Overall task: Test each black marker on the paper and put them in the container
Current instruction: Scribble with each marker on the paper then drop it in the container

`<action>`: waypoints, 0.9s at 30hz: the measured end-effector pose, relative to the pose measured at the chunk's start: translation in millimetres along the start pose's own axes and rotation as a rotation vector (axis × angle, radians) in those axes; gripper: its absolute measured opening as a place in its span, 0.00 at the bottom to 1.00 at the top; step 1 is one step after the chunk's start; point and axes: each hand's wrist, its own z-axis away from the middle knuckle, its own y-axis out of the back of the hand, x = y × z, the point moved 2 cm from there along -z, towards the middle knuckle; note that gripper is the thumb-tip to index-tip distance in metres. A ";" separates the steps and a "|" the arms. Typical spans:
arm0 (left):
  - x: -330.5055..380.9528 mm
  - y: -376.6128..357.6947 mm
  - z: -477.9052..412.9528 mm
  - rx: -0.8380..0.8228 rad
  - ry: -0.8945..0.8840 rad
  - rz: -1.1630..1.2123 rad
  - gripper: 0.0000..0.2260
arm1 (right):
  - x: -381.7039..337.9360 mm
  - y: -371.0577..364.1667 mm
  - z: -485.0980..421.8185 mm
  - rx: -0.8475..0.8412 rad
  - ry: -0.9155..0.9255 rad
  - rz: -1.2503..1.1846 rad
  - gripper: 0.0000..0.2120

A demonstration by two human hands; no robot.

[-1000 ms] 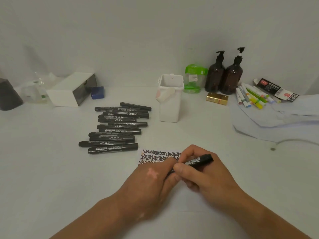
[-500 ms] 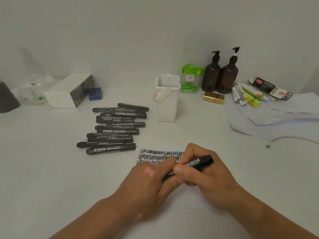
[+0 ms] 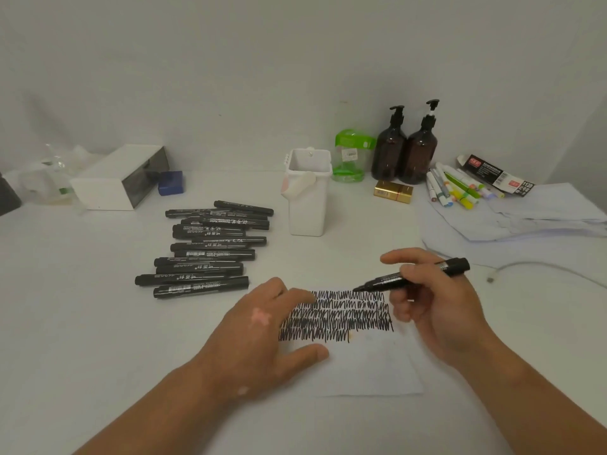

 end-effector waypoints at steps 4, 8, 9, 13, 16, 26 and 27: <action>-2.2 -10.8 -0.6 -0.142 0.038 -0.121 0.36 | 6.1 5.3 11.7 -0.114 -0.133 0.167 0.11; 0.2 -14.5 -2.3 -0.134 0.061 -0.183 0.36 | 12.8 5.1 23.6 -0.106 -0.109 0.420 0.11; 0.2 -14.9 -2.3 -0.127 0.063 -0.182 0.36 | 14.2 5.3 24.3 -0.085 -0.098 0.469 0.10; 0.1 -15.6 -1.5 -0.128 0.067 -0.172 0.35 | 20.0 2.6 26.3 -0.046 -0.074 0.568 0.07; 0.7 -15.1 -1.7 -0.130 0.075 -0.178 0.35 | 23.4 2.0 27.5 -0.053 -0.059 0.602 0.06; 1.6 -16.1 -3.1 -0.127 0.095 -0.180 0.34 | 26.9 3.2 26.1 -0.071 -0.042 0.679 0.08; 1.4 -16.0 -3.1 -0.124 0.094 -0.179 0.34 | 26.7 2.8 25.9 -0.077 -0.045 0.681 0.08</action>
